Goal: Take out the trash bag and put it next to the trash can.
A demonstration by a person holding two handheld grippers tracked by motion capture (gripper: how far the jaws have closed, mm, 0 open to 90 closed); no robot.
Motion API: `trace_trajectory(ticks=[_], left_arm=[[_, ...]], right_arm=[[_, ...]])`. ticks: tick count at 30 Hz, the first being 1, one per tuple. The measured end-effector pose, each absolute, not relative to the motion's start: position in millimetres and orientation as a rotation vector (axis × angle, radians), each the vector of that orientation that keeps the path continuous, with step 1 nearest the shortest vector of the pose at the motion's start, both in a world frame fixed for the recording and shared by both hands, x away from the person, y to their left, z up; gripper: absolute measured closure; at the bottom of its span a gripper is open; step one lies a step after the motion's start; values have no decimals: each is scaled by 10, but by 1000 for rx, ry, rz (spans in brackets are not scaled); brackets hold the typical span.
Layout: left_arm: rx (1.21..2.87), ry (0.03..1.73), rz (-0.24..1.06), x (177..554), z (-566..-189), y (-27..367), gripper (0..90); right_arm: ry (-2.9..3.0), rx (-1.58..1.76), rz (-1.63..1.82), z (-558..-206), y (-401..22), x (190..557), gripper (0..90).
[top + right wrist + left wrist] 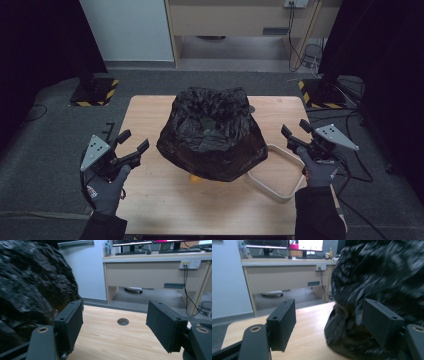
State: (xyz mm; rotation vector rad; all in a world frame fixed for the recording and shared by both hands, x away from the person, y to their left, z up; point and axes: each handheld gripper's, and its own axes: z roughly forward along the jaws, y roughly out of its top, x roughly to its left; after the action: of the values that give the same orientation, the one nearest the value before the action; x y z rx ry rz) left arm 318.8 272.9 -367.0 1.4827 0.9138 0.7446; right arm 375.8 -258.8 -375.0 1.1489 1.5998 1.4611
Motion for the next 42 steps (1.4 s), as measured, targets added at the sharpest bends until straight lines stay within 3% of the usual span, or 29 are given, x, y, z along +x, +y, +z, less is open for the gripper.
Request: trace_trajectory(ticks=[19,42], left_arm=[[1471,772,772,3236,-3197,2363,301],[1483,726,744,3396,-2991,1980,300]], right_arm=[[1605,1036,1543,-3382,-2347,3687,298],[1643,931,1637,-3091,-2040,3679,298]])
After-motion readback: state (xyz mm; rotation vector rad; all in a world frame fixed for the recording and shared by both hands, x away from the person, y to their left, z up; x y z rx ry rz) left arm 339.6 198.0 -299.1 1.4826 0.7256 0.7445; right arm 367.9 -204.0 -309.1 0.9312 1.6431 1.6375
